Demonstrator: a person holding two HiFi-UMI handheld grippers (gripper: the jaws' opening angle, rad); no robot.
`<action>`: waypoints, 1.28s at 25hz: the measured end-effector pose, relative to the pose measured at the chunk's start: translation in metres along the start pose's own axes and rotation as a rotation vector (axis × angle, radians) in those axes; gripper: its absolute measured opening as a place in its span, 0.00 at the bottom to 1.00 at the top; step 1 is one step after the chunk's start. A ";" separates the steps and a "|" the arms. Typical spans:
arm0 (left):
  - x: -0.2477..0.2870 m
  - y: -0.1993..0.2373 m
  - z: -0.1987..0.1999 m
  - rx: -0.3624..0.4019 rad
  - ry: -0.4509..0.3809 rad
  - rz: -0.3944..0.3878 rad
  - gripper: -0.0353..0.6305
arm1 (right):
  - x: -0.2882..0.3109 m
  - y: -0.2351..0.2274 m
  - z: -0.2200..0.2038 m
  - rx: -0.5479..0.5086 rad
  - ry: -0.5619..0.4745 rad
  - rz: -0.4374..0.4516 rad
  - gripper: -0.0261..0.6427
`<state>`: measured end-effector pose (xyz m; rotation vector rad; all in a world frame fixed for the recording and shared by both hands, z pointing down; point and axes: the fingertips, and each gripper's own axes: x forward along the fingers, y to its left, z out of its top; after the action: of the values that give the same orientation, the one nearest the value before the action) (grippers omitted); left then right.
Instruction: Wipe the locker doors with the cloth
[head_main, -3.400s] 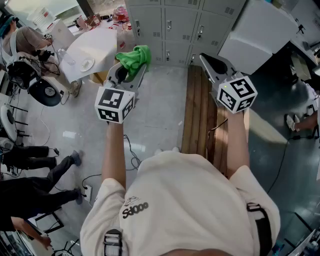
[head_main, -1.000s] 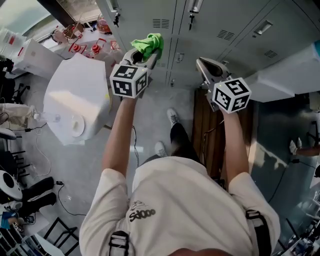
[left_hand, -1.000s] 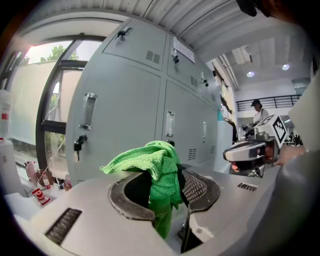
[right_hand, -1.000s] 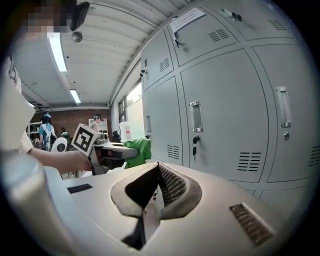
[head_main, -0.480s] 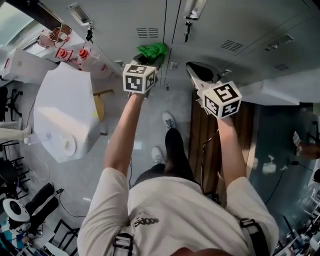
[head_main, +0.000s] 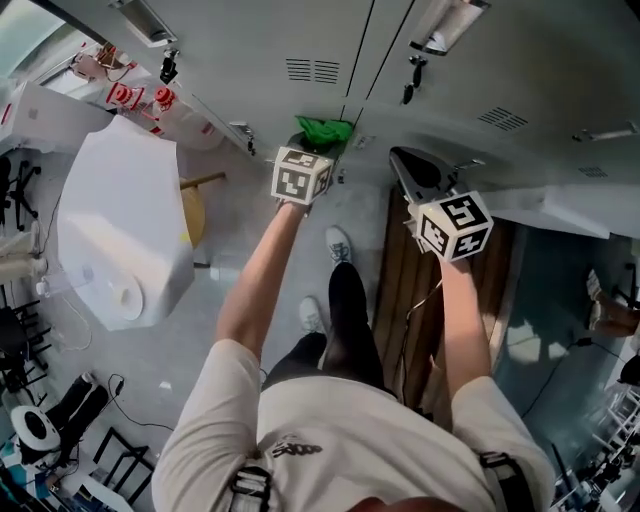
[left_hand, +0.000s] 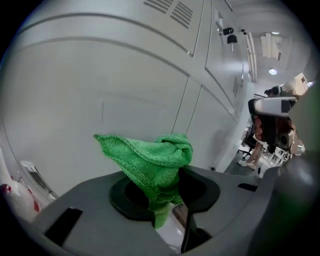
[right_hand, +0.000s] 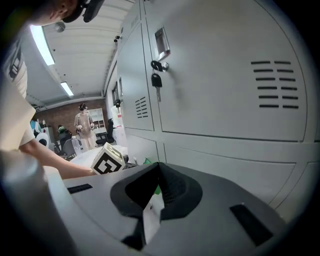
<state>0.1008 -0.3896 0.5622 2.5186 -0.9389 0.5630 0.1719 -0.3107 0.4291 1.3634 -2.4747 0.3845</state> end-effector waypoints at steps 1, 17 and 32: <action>0.007 0.005 -0.014 -0.012 0.020 0.004 0.26 | 0.006 -0.002 -0.008 0.006 0.008 0.004 0.05; 0.108 0.068 -0.187 -0.187 0.295 0.080 0.26 | 0.088 -0.009 -0.105 0.093 0.084 0.068 0.05; -0.004 0.056 -0.040 -0.049 -0.018 0.107 0.26 | 0.049 0.037 -0.053 0.076 0.038 0.072 0.05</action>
<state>0.0504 -0.4074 0.6060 2.4448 -1.0862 0.5440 0.1221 -0.3098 0.4925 1.2858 -2.5069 0.5210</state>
